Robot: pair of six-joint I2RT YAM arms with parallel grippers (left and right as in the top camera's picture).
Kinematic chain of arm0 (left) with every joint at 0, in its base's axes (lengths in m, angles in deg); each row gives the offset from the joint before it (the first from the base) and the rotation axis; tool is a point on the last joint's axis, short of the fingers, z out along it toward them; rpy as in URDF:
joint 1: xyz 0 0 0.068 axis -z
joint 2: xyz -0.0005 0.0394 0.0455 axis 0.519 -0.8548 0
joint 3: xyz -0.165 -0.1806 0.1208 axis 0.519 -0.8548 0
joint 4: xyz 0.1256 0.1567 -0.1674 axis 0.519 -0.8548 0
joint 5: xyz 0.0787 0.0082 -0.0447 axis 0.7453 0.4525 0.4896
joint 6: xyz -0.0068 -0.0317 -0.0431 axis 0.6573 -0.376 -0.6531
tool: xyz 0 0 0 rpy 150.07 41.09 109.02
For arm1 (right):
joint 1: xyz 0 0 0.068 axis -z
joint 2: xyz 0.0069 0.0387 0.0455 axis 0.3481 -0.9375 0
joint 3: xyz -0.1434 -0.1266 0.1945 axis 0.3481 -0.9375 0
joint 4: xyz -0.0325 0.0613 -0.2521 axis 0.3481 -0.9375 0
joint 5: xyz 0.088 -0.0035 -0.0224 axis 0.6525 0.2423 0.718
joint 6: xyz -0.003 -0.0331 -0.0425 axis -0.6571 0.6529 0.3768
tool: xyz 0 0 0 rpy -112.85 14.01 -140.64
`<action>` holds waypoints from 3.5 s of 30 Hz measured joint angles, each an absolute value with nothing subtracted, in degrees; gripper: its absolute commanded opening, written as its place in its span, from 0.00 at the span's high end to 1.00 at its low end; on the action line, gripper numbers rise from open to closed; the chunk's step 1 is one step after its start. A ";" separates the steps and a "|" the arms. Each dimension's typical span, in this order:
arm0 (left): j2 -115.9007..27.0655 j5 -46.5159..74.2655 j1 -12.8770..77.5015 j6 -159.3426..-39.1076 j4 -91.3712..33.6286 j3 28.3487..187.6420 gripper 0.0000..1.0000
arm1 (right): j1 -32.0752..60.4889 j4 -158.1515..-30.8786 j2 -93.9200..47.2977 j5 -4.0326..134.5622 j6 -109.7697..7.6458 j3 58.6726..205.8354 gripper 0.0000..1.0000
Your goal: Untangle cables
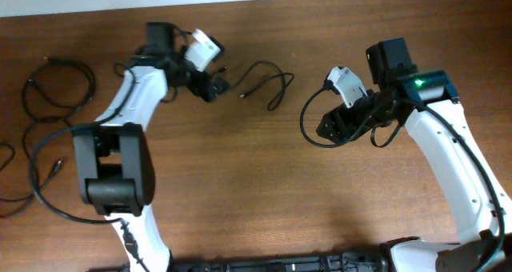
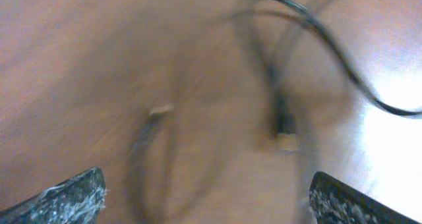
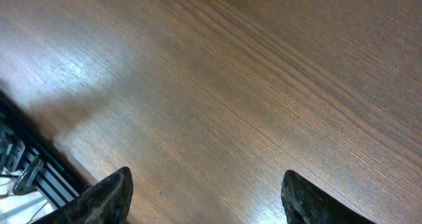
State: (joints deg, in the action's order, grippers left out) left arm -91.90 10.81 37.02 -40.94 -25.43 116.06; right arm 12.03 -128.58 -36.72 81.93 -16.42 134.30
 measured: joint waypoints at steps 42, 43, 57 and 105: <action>-82.20 39.16 39.34 -46.15 -26.74 135.71 1.00 | 12.03 -128.10 -36.72 81.95 -16.42 134.30 0.29; -82.09 39.32 37.96 -47.87 -25.89 136.04 1.00 | 12.03 -128.10 -36.72 81.93 -16.42 134.30 0.29; -82.07 40.54 10.75 -72.48 -24.75 136.21 1.00 | 12.03 -128.08 -36.72 81.95 -16.42 134.30 0.29; -82.07 32.43 11.43 -71.59 -51.92 136.41 0.01 | 12.03 -127.05 -36.83 70.11 -24.35 144.05 0.29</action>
State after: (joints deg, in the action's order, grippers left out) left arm -82.07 32.43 11.43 -71.59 -51.92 136.41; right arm 12.03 -127.05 -36.83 70.11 -24.35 144.05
